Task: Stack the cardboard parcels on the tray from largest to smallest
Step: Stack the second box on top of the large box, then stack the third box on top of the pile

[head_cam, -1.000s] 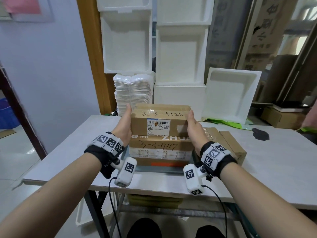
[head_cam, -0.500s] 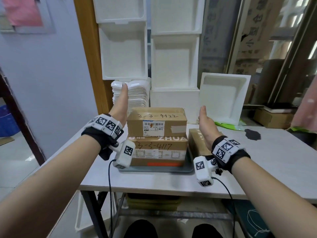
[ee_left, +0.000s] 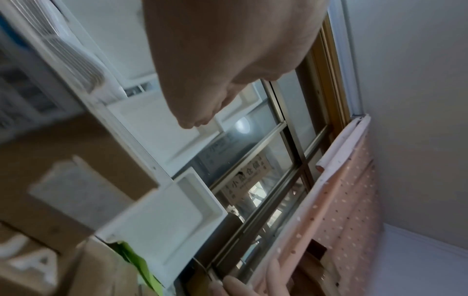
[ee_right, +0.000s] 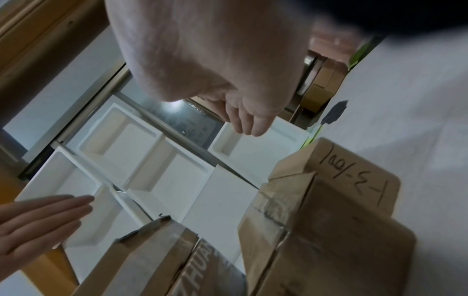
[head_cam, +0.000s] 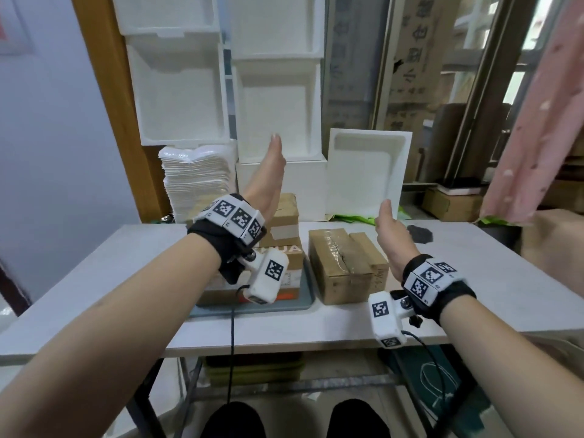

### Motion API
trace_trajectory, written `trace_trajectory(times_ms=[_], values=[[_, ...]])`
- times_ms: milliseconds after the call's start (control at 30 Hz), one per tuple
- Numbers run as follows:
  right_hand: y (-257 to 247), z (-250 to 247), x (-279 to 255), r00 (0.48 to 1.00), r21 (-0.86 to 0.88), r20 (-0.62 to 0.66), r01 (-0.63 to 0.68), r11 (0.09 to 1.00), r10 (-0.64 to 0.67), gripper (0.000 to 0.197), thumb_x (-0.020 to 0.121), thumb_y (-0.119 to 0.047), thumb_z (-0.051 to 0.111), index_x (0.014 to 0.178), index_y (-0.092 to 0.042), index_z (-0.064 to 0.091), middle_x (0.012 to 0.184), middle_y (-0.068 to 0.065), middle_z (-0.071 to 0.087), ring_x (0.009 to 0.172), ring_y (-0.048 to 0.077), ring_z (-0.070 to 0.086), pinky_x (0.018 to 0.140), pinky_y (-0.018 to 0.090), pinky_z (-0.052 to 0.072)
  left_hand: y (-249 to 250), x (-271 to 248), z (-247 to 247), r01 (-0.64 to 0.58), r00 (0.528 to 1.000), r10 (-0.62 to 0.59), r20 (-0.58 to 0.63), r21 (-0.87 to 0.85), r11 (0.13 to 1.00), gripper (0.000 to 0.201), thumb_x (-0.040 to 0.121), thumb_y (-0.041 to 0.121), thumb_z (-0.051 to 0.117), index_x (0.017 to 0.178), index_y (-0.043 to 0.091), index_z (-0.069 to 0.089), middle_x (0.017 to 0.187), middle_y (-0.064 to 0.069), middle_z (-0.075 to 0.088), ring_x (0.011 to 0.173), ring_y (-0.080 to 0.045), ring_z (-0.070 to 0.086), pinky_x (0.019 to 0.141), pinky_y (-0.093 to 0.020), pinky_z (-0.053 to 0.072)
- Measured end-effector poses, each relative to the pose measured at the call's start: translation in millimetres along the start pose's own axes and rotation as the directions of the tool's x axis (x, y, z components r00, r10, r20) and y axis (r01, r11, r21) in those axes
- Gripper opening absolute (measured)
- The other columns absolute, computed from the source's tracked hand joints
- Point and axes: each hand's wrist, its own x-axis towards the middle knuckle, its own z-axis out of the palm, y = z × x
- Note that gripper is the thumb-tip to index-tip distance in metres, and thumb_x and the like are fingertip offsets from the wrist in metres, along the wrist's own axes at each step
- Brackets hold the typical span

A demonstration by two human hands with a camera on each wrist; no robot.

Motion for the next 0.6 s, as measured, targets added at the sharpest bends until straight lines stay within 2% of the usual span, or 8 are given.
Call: trace_trajectory(times_ms=[167, 267, 333, 467, 533, 567, 600], values=[[24.0, -15.6, 6.9, 0.999, 0.017, 0.005, -0.033, 0.999, 0.033, 0.115, 0.067, -0.090, 0.018, 0.150, -0.012, 0.034, 0.154, 0.007, 0.039, 0.141, 0.024, 0.038, 0.117, 0.044, 0.026, -20.1, -0.2, 47.2, 0.108, 0.987, -0.100, 0.125, -0.059, 0.992, 0.081, 0.096, 0.065, 0.016, 0.156, 0.011, 0.004, 0.163, -0.007, 0.008, 0.150, -0.017, 0.010, 0.121, -0.034, 0.006], [39.1, -17.5, 4.5, 0.997, 0.055, 0.051, -0.059, 0.997, 0.056, 0.109, 0.073, -0.087, 0.022, 0.148, -0.009, 0.037, 0.152, 0.004, 0.042, 0.139, 0.021, 0.039, 0.117, 0.044, 0.027, -46.5, -8.0, 61.2, 0.196, 0.972, -0.179, 0.152, -0.105, 0.975, 0.081, 0.098, 0.063, 0.017, 0.155, 0.007, 0.008, 0.163, -0.009, 0.010, 0.150, -0.019, 0.011, 0.122, -0.035, 0.007], [46.0, -15.3, 3.3, 0.994, 0.064, 0.089, -0.074, 0.995, 0.068, 0.111, 0.071, -0.087, 0.024, 0.148, -0.008, 0.037, 0.152, 0.004, 0.042, 0.140, 0.021, 0.039, 0.117, 0.044, 0.026, -66.1, -14.4, 66.4, 0.244, 0.963, -0.232, 0.133, -0.082, 0.966, 0.078, 0.099, 0.062, 0.017, 0.155, 0.008, 0.009, 0.163, -0.007, 0.010, 0.150, -0.017, 0.011, 0.122, -0.034, 0.007], [53.1, -7.4, 4.7, 0.995, 0.055, 0.093, -0.044, 0.997, 0.039, 0.114, 0.065, -0.089, 0.025, 0.148, -0.011, 0.038, 0.151, 0.005, 0.043, 0.137, 0.022, 0.041, 0.116, 0.044, 0.029, -93.8, -24.8, 69.9, 0.296, 0.951, -0.293, 0.095, -0.024, 0.955, 0.072, 0.099, 0.061, 0.016, 0.156, 0.016, 0.009, 0.163, 0.000, 0.008, 0.150, -0.014, 0.009, 0.118, -0.032, 0.007], [53.9, -4.2, 2.0, 0.996, 0.046, 0.091, -0.023, 0.999, 0.018, 0.109, 0.069, -0.087, 0.026, 0.147, -0.013, 0.039, 0.150, 0.004, 0.044, 0.137, 0.021, 0.042, 0.115, 0.043, 0.030, -107.0, -25.7, 67.0, 0.320, 0.945, -0.319, 0.069, -0.005, 0.948, 0.077, 0.096, 0.066, 0.019, 0.156, 0.019, 0.009, 0.163, 0.002, 0.010, 0.149, -0.013, 0.009, 0.118, -0.031, 0.008], [53.1, -3.7, -0.5, 0.996, 0.039, 0.095, -0.008, 0.999, 0.004, 0.101, 0.076, -0.083, 0.026, 0.146, -0.013, 0.041, 0.150, 0.004, 0.045, 0.136, 0.020, 0.043, 0.115, 0.041, 0.030, -110.7, -27.3, 66.9, 0.340, 0.939, -0.340, 0.059, -0.002, 0.940, 0.084, 0.091, 0.074, 0.024, 0.156, 0.021, 0.013, 0.162, 0.004, 0.013, 0.149, -0.012, 0.013, 0.118, -0.032, 0.009], [51.7, -3.4, -3.1, 0.995, 0.025, 0.098, 0.007, 1.000, -0.009, 0.090, 0.084, -0.076, 0.026, 0.146, -0.012, 0.042, 0.149, 0.004, 0.045, 0.136, 0.020, 0.043, 0.115, 0.040, 0.031, -117.1, -26.9, 65.7, 0.363, 0.930, -0.362, 0.063, -0.008, 0.932, 0.098, 0.078, 0.086, 0.032, 0.154, 0.025, 0.020, 0.161, 0.005, 0.018, 0.148, -0.013, 0.019, 0.119, -0.033, 0.010]])
